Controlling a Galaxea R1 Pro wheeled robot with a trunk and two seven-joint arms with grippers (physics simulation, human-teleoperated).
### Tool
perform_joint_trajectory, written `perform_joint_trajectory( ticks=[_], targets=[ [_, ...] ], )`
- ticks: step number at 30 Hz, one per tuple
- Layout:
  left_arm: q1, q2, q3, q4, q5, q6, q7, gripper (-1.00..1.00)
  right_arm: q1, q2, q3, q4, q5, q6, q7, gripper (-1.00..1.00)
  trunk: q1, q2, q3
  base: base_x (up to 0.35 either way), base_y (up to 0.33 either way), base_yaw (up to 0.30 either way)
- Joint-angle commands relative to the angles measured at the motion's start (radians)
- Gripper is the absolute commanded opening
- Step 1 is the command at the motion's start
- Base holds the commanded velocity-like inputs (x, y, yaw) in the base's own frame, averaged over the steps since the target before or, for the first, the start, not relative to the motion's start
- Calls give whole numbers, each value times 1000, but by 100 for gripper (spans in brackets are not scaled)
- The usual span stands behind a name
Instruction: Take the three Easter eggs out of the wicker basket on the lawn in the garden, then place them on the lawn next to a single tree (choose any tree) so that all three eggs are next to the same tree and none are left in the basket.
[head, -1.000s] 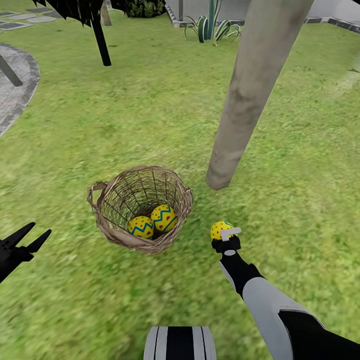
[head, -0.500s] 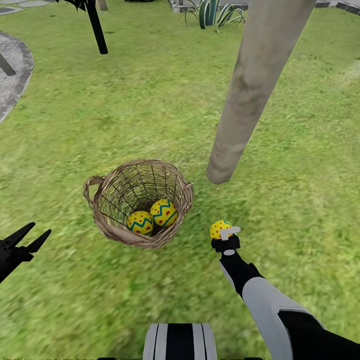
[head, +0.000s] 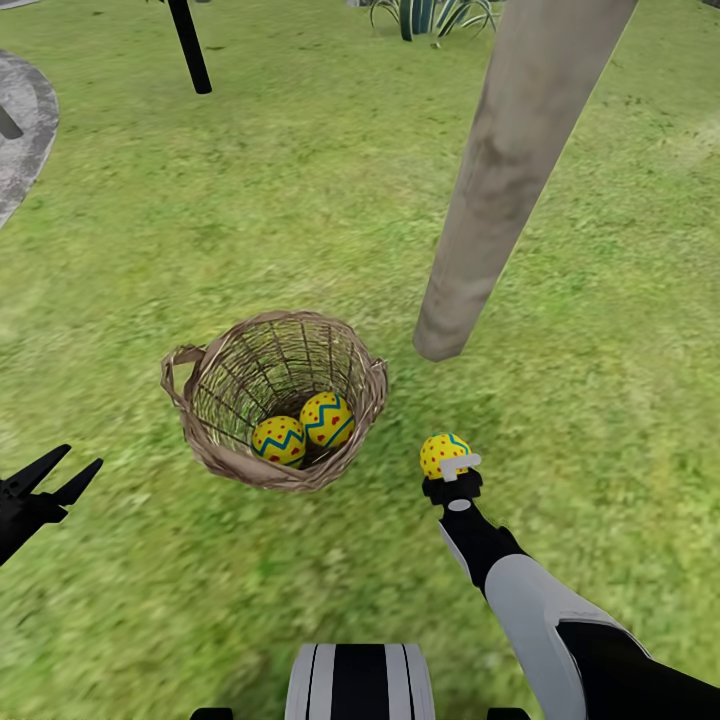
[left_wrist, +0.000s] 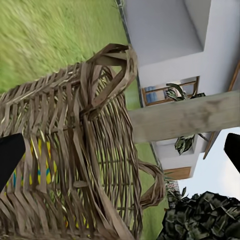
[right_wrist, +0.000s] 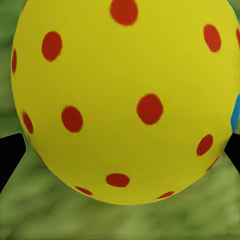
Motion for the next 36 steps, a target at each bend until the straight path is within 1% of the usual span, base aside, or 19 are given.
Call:
perform_joint_trajectory(
  ticks=[1,14,16,17,19,22,23,24,25,26,27,28,29,30,31,32,33,35,36],
  targets=[
    [0,0,1,0,2,7,-2,100,0,1,-7,0,9,2,0,100,0,0,-1,0,0,0],
    [0,9,-8,-3,0,9,-2,100,0,1,-9,-5,7,-4,0,100,-6,3,46,0,0,0],
    [0,10,-10,-2,-2,9,-2,100,0,0,-10,-63,3,8,-1,100,-6,3,54,0,0,0],
    [-1,13,-12,-1,-3,9,-1,100,0,-1,-12,-101,1,36,0,100,-7,3,57,0,0,0],
    [-2,24,-15,1,-3,9,1,100,3,-3,-15,-178,-1,145,0,100,-8,4,65,0,0,0],
    [-4,35,-19,2,-5,11,4,100,12,-3,-19,-340,-4,379,0,100,-9,4,77,0,0,0],
    [-8,39,-42,2,-6,11,6,100,13,-5,-22,-373,-4,432,0,100,-10,5,81,0,0,0],
    [-10,54,-82,2,-6,12,10,100,13,-8,-39,-392,-6,470,0,100,-10,5,85,0,0,0],
    [-11,75,-126,3,-6,13,14,100,13,-9,-80,-408,-5,516,1,100,-10,5,88,0,0,0],
    [-11,88,-159,3,-6,14,17,100,14,-9,-112,-427,-4,581,11,100,-11,5,92,0,0,0],
    [-11,94,-171,4,-6,14,19,100,14,-10,-124,-449,-4,630,41,100,-11,6,96,0,0,0],
    [-12,96,-179,4,-6,14,27,100,18,-11,-135,-493,-5,678,125,100,-12,6,100,0,0,0],
    [-14,97,-184,5,-6,14,45,100,37,-14,-148,-546,-3,719,236,100,-12,6,104,0,0,0],
    [-15,96,-186,5,-6,15,73,100,75,-24,-157,-621,-2,777,339,100,-13,6,108,0,0,0],
    [-15,95,-188,5,-6,15,100,100,124,-27,-162,-744,-2,818,422,100,-13,7,112,0,0,0],
    [-16,94,-189,5,-6,15,128,100,196,-26,-164,-916,-3,848,503,100,-14,7,115,0,0,0],
    [-16,92,-189,5,-6,15,142,100,239,-25,-164,-1014,-2,882,547,100,-14,7,119,0,0,0],
    [-16,90,-189,5,-6,14,150,100,265,-26,-161,-1077,-2,944,626,100,-15,8,127,0,0,0],
    [-16,89,-189,5,-6,13,151,100,269,-29,-161,-1089,-1,957,709,100,-15,8,131,0,0,0]
  ],
)
